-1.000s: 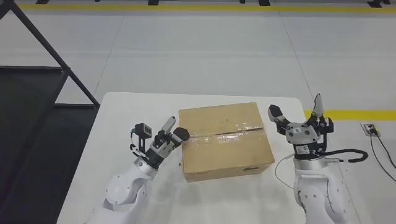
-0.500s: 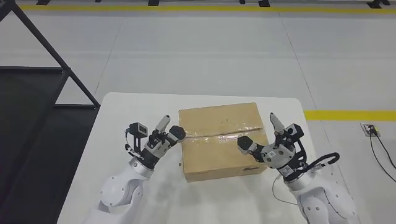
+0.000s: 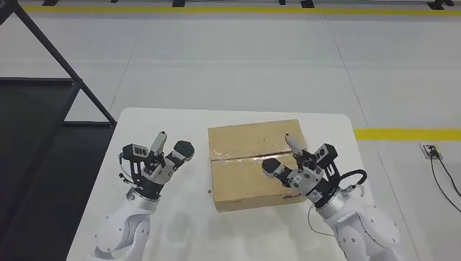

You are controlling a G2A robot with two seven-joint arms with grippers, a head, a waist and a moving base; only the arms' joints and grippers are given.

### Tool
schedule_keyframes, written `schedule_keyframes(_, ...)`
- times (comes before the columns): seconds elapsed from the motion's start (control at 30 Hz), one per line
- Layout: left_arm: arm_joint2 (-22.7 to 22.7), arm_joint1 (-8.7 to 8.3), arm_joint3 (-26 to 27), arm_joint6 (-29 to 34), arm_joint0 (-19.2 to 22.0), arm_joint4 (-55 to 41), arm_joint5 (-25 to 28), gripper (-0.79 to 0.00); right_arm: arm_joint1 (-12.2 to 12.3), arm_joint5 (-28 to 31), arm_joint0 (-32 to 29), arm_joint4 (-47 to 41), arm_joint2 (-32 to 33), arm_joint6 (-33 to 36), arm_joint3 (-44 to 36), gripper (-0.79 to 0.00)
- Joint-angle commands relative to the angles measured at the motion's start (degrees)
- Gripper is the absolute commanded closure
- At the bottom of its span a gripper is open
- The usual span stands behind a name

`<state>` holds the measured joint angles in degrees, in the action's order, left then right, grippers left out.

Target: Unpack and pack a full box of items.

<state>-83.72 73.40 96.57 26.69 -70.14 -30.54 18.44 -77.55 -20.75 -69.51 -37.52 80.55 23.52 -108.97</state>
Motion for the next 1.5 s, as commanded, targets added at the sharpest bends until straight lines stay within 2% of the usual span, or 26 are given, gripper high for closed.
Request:
schedule_keyframes(0.0,-0.6,-0.07,0.4,0.0,-0.4,-0.3,-0.1,-0.785,-0.2,-1.2,2.7,2.1,-2.1,-3.0,1.9,0.0)
schedule_keyframes(0.1,-1.3,-0.15,0.4,-0.1,-0.8,-0.5,0.0,-0.785,-0.5,-1.1,5.4,3.0,-4.1,-5.6,3.6,0.0)
schedule_keyframes(0.47,-1.8,-0.22,0.2,0.1,-1.7,-1.1,0.3,-0.785,-0.7,-0.6,6.2,3.9,-5.5,-7.6,3.4,0.0)
schedule_keyframes(0.7,-2.0,-0.24,0.0,0.4,-2.0,-1.5,0.5,-0.785,-1.1,-5.1,11.8,7.1,-8.6,-13.2,5.1,0.0)
schedule_keyframes(0.77,-2.1,-0.24,-0.1,0.4,-2.1,-1.8,0.6,-0.785,-1.4,-6.0,13.1,5.6,-9.2,-14.2,6.2,0.0)
schedule_keyframes(0.9,-2.6,-0.29,-0.2,0.6,-2.6,-2.3,0.9,-0.785,-1.4,-6.0,13.2,5.3,-9.2,-14.3,6.3,0.0)
schedule_keyframes(0.93,-2.7,-0.3,-0.2,0.6,-2.7,-2.4,0.9,-0.785,-1.4,-6.0,13.2,5.3,-9.2,-14.3,6.3,-0.182)
schedule_keyframes(0.97,-2.8,-0.31,-0.2,0.7,-2.8,-2.5,0.8,-0.785,-1.4,-6.0,13.2,5.3,-9.2,-14.3,6.3,-0.696)
schedule_keyframes(1.0,-2.8,-0.33,-0.2,0.9,-2.9,-2.7,0.6,-0.785,-1.4,-6.0,13.2,5.3,-9.2,-14.3,6.3,-0.785)
schedule_keyframes(1.27,-2.1,-0.29,0.2,1.8,-2.8,-3.9,0.0,-0.785,-1.4,-4.9,12.5,5.6,-9.1,-14.8,6.1,-0.785)
schedule_keyframes(1.4,-1.3,-0.3,0.8,2.9,-3.2,-3.6,-1.0,-0.785,-1.6,-1.2,12.4,6.5,-7.2,-21.5,6.7,-0.785)
schedule_keyframes(1.47,-1.3,-0.39,1.2,4.0,-3.8,-3.1,-1.1,-0.785,-1.5,-1.3,12.7,6.1,-5.4,-22.3,7.4,-0.785)
